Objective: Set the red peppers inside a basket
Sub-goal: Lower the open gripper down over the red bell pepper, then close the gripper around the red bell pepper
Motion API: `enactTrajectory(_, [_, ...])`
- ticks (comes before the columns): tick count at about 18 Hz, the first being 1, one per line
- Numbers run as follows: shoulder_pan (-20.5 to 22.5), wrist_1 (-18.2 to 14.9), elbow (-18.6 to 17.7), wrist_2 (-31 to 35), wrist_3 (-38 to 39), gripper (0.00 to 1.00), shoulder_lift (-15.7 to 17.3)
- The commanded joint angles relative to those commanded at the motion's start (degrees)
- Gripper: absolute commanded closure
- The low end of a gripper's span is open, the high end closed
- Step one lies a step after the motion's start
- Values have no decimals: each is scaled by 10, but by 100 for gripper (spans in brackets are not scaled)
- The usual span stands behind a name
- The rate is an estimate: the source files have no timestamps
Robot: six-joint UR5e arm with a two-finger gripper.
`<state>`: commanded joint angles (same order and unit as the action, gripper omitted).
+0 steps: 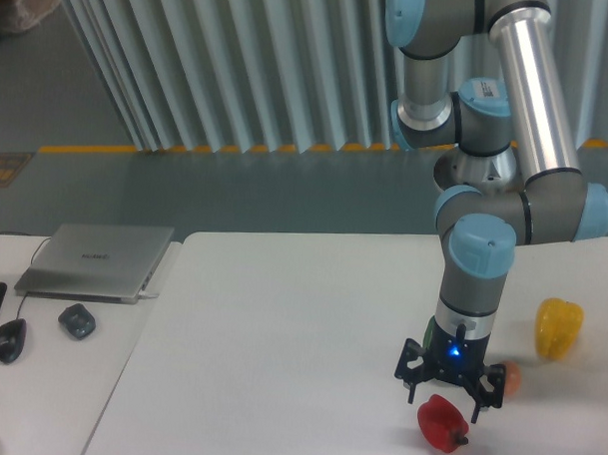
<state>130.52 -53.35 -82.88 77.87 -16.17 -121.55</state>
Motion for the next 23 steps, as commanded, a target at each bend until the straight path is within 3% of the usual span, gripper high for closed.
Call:
enactTrajectory(20, [0, 9, 1, 20, -13, 0, -19])
enactTrajectory(23, [-3, 12, 4, 54, -14, 10, -23])
